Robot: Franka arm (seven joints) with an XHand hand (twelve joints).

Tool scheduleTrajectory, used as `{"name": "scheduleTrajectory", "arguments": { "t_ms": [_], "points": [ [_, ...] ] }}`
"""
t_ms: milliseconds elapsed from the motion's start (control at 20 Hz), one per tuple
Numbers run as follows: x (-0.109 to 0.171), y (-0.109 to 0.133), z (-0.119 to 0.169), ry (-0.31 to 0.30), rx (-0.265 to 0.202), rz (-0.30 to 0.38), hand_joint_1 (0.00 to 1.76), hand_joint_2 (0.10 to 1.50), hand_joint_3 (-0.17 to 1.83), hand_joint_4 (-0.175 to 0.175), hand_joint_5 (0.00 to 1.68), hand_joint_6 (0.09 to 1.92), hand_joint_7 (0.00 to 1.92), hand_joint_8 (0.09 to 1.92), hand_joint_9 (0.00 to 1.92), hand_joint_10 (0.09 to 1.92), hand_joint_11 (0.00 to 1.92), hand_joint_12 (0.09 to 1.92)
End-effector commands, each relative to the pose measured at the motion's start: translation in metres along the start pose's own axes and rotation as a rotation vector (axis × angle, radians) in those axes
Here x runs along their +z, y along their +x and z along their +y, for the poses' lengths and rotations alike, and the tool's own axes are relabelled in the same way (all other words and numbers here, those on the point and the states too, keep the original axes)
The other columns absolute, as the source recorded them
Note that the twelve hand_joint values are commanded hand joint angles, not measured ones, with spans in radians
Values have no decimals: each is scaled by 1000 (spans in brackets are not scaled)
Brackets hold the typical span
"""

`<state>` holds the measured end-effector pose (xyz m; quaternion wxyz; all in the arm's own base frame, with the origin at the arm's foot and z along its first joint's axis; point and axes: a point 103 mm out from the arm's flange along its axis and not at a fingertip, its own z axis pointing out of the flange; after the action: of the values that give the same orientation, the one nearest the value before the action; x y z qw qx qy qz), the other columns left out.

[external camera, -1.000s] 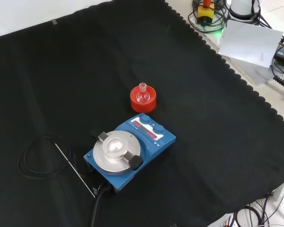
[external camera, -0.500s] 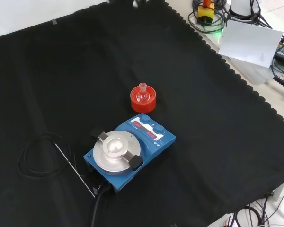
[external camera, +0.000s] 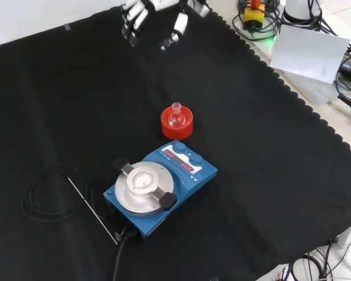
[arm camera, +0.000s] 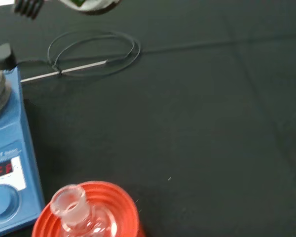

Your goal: Pick up the round-bottom flask.

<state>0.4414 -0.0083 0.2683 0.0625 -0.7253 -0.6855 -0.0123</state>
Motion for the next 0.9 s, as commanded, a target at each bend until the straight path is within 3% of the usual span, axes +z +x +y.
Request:
{"name": "scheduleTrajectory", "arguments": {
  "t_ms": [50, 600, 900],
  "points": [
    [66, 8, 8, 26, -20, 92, 842, 712, 602, -30, 668, 380, 362, 675, 513, 648, 189, 1391],
    [129, 28, -10, 80, -80, 149, 905, 586, 689, -26, 671, 523, 409, 676, 581, 631, 229, 1382],
    [157, 44, -17, 96, -100, 140, 891, 570, 683, -26, 659, 529, 405, 675, 588, 633, 237, 1382]
  ]
}}
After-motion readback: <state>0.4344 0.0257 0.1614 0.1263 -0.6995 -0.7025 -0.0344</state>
